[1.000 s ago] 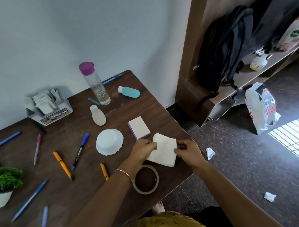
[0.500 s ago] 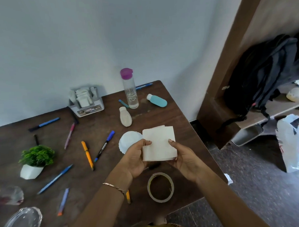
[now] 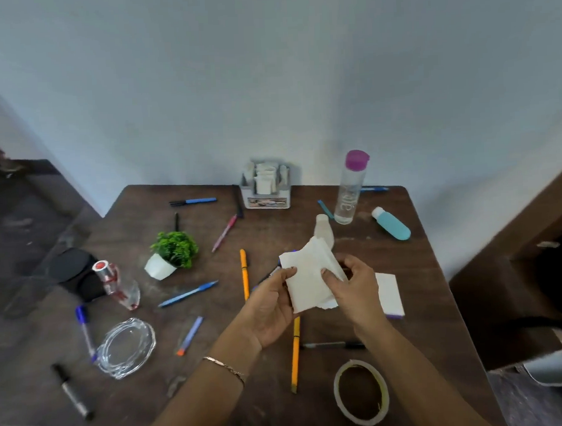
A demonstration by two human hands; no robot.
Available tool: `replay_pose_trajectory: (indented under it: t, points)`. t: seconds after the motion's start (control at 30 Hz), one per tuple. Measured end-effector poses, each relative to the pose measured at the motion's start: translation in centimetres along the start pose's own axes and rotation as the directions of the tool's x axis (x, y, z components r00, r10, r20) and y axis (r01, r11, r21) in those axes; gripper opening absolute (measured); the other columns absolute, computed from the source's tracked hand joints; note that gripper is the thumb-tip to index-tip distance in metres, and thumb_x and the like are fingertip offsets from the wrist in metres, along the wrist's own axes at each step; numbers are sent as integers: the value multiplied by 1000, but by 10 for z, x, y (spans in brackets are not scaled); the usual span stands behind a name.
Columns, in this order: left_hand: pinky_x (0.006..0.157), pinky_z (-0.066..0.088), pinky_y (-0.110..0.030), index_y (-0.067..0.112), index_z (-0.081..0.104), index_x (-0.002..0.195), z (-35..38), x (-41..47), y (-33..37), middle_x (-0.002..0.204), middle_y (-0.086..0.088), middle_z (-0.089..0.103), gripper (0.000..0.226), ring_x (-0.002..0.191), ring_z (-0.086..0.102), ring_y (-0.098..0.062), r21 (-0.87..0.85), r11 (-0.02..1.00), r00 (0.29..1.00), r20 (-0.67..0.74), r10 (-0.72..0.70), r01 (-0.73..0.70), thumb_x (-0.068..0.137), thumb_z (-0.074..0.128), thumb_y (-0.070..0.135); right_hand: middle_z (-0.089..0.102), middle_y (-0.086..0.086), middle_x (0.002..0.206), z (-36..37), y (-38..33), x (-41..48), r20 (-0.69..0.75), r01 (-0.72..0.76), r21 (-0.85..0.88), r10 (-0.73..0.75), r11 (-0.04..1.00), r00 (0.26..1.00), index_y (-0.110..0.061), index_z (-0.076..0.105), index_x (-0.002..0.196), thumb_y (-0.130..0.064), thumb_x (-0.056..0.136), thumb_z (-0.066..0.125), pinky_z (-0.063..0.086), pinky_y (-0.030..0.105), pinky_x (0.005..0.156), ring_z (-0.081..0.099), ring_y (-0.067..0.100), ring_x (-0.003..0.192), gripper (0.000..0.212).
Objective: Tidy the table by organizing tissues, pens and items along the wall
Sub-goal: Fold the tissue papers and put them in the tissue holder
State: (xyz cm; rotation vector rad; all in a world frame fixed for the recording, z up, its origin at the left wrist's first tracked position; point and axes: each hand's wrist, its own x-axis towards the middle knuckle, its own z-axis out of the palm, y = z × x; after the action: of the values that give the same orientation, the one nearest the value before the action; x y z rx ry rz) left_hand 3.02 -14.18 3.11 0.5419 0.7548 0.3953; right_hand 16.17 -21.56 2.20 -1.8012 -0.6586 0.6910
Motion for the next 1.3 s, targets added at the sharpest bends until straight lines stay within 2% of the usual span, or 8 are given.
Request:
replay_pose_trajectory:
  t: [0.2, 0.53, 0.67, 0.77, 0.9, 1.1, 1.2, 1.3]
  points:
    - [80, 53, -35, 7, 64, 121, -12, -2, 21, 109, -14, 68, 50, 90, 68, -23, -24, 997, 998, -13, 66, -67, 93, 48, 46, 69, -11, 90, 45, -19, -3, 38, 464, -327, -479, 823, 877, -23, 70, 99, -13, 79, 69, 43, 18, 72, 59, 4, 83, 22]
    - [77, 56, -35, 1, 60, 122, -39, 21, 52, 105, -16, 69, 43, 86, 69, -24, -97, 995, 994, -105, 29, -39, 89, 57, 29, 61, -8, 117, 75, -12, 15, 317, 627, -550, -556, 552, 768, -26, 66, 105, -35, 76, 54, 48, 31, 82, 55, 14, 108, 33]
    - [94, 51, -46, -1, 53, 129, -52, 41, 64, 119, -23, 65, 38, 113, 61, -36, -142, 989, 986, -166, 7, -31, 96, 48, 17, 54, -15, 123, 89, -14, 25, 219, 520, -393, -473, 758, 854, -31, 61, 112, -41, 82, 46, 42, 28, 92, 48, 5, 115, 35]
    - [87, 53, -44, 1, 54, 128, -55, 50, 79, 120, -21, 65, 35, 115, 60, -35, -139, 990, 993, -121, 1, -18, 98, 44, 17, 57, -22, 112, 98, -15, 43, 71, 281, -201, -272, 939, 960, -37, 54, 111, -35, 91, 54, 48, 25, 86, 54, 2, 106, 20]
    - [87, 54, -40, 1, 55, 125, -63, 66, 99, 119, -21, 66, 33, 113, 62, -34, -23, 999, 997, -64, 41, -42, 98, 43, 17, 66, -11, 104, 107, -21, 77, 247, -30, -59, 44, 998, 968, -31, 56, 107, -27, 86, 69, 51, 17, 76, 63, 3, 95, 25]
    - [92, 54, -41, 5, 64, 110, -83, 99, 146, 108, -17, 71, 22, 101, 68, -27, 473, 870, 984, -34, 175, -139, 88, 65, 9, 65, -9, 84, 117, -24, 123, 274, 155, -352, -57, 923, 960, -21, 63, 89, -21, 88, 62, 53, 35, 76, 61, 7, 81, 2]
    - [70, 58, -26, 10, 65, 100, -87, 118, 178, 99, -12, 71, 15, 86, 69, -18, 711, 684, 973, 0, 231, -162, 86, 67, 7, 60, -16, 88, 121, -34, 142, 353, 221, -397, -74, 891, 933, -23, 63, 97, -19, 91, 59, 48, 17, 73, 58, 5, 85, 8]
    - [57, 55, -18, 8, 63, 101, -84, 138, 211, 96, -11, 67, 19, 76, 66, -15, 824, 546, 952, -30, 306, -149, 84, 70, 6, 61, -13, 97, 128, -40, 162, 340, 234, -380, -100, 895, 935, -22, 62, 109, -20, 91, 59, 51, 25, 77, 59, 5, 88, 18]
